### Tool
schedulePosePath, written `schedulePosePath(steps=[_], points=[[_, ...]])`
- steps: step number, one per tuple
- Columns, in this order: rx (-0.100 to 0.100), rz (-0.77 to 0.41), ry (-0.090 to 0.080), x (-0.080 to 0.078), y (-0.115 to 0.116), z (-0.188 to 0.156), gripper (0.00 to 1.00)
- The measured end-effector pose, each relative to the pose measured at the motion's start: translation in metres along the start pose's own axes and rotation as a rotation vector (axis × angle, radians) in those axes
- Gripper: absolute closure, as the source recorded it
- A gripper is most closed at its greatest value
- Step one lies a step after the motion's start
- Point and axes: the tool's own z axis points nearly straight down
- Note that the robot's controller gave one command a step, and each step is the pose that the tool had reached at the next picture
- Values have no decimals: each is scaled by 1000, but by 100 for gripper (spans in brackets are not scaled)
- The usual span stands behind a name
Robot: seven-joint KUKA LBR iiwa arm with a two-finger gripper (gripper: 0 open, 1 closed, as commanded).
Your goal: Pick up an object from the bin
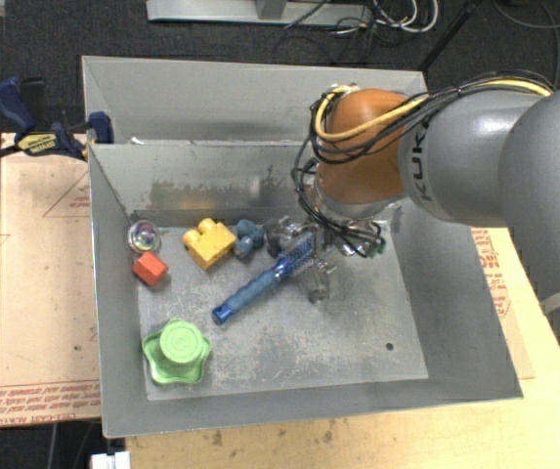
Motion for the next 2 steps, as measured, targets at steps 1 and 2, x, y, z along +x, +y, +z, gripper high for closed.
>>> schedulePosePath(steps=[1, 2], points=[[1, 1, -2, 0, 0, -1, 100], [5, -19, -8, 18, 18, -143, 100]])
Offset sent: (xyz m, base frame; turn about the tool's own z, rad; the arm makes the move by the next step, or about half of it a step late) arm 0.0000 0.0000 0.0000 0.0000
